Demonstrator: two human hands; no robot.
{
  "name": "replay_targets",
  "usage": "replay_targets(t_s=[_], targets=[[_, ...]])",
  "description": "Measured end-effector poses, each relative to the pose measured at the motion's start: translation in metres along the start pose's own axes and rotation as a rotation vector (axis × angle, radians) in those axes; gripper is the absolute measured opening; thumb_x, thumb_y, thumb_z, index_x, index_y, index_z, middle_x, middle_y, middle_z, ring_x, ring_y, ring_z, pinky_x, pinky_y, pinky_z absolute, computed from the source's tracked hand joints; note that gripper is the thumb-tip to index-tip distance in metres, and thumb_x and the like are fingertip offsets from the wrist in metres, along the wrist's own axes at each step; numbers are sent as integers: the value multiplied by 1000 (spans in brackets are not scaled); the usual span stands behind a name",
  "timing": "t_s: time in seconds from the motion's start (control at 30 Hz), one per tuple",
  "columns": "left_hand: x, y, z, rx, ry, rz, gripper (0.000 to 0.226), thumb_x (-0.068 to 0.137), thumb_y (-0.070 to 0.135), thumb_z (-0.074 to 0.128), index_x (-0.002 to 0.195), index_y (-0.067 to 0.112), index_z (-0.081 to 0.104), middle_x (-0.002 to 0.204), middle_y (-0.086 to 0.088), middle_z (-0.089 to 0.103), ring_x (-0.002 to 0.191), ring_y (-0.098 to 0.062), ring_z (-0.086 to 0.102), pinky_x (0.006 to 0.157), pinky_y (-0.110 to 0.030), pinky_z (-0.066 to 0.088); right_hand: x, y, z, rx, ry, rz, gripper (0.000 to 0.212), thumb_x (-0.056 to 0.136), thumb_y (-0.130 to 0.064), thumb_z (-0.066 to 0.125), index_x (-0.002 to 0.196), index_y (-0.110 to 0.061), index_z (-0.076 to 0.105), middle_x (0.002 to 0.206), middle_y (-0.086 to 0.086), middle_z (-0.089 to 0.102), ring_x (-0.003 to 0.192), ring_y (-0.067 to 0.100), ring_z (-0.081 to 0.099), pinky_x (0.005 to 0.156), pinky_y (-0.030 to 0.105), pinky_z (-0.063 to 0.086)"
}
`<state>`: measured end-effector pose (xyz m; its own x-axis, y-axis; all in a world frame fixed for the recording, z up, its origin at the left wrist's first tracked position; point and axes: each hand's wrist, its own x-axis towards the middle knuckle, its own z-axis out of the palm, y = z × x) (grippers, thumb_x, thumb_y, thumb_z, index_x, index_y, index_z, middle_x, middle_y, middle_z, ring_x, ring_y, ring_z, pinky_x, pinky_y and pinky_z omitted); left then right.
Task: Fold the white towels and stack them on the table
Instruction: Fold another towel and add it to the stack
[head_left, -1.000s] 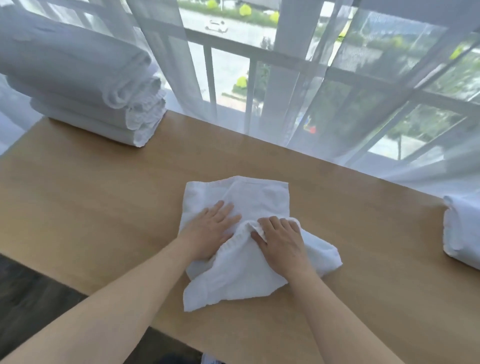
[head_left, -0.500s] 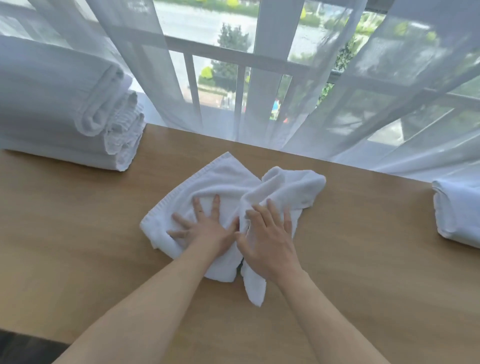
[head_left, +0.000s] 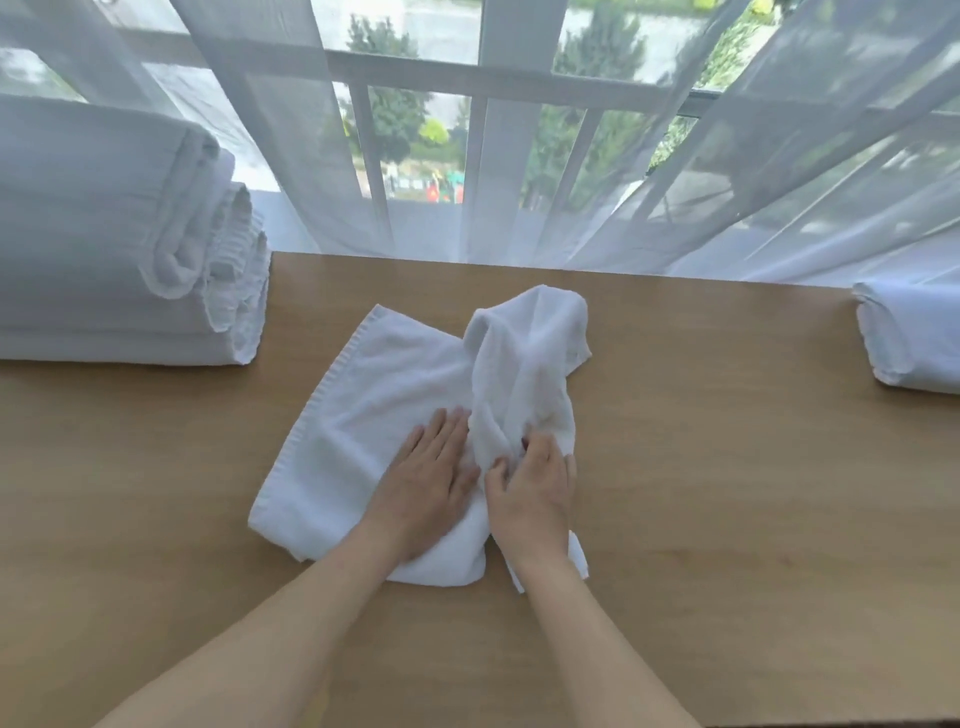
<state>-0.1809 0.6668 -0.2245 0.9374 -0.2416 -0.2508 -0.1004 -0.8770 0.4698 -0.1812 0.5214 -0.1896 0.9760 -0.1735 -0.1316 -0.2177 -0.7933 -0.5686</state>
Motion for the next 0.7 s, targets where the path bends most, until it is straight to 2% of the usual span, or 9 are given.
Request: replay_targets(t_s=[0.13, 0.27, 0.33, 0.43, 0.47, 0.53, 0.6, 0.7], targets=[[3, -1, 7, 88, -12, 11, 72, 97, 65, 12, 155, 36, -19, 167, 8, -14, 152, -11, -22, 125, -40, -6, -8, 12, 7, 34, 41, -21, 35, 97, -14, 59, 131, -5, 55, 119, 8, 62, 111, 28, 55, 100, 37, 39], [8, 17, 13, 142, -16, -88, 74, 88, 79, 7, 147, 53, -28, 166, 1, -22, 150, -22, -29, 120, -51, -17, -2, 36, -4, 230, -19, 62, 40, 100, -19, 56, 139, -16, 48, 129, -3, 52, 118, 15, 48, 98, 26, 36], [10, 27, 16, 176, -21, -131, 77, 85, 85, 6, 146, 54, -28, 164, -3, -26, 149, -29, -29, 116, -58, -20, 3, 51, -16, 258, -75, 82, 37, 101, -25, 55, 137, -22, 48, 125, -11, 48, 113, 9, 47, 91, 21, 35], [15, 35, 19, 187, -21, -196, 87, 76, 95, 5, 146, 55, -29, 162, -6, -31, 149, -34, -30, 113, -64, -21, 10, 76, -36, 197, -100, 44, 17, 102, -27, 53, 118, -26, 57, 105, -13, 51, 87, 4, 50, 75, 22, 37], [16, 37, 19, 181, -22, -213, 88, 75, 96, 5, 145, 56, -29, 162, -5, -32, 149, -34, -30, 112, -64, -21, 14, 84, -43, 186, -82, 49, 8, 103, -26, 51, 109, -27, 57, 100, -12, 52, 82, 3, 50, 69, 23, 37], [17, 37, 20, 168, -20, -229, 89, 74, 96, 5, 145, 56, -29, 163, -2, -31, 149, -33, -30, 113, -64, -20, 24, 102, -57, 149, -31, 94, 10, 103, -25, 47, 97, -26, 54, 96, -10, 53, 78, 1, 49, 63, 25, 35], [16, 34, 19, 158, -16, -224, 88, 77, 94, 7, 146, 55, -29, 163, 1, -30, 150, -31, -28, 114, -63, -18, 35, 118, -75, 129, 68, 177, 11, 102, -24, 46, 94, -23, 53, 94, -7, 52, 75, 8, 48, 64, 30, 34], [11, 23, 16, 170, -39, -236, 87, 77, 93, 4, 147, 53, -30, 162, 11, -32, 151, -30, -26, 115, -65, -14, 57, 149, -111, 334, 298, 420, 9, 98, -20, 46, 91, -19, 50, 84, -6, 54, 75, 21, 50, 59, 24, 35]])
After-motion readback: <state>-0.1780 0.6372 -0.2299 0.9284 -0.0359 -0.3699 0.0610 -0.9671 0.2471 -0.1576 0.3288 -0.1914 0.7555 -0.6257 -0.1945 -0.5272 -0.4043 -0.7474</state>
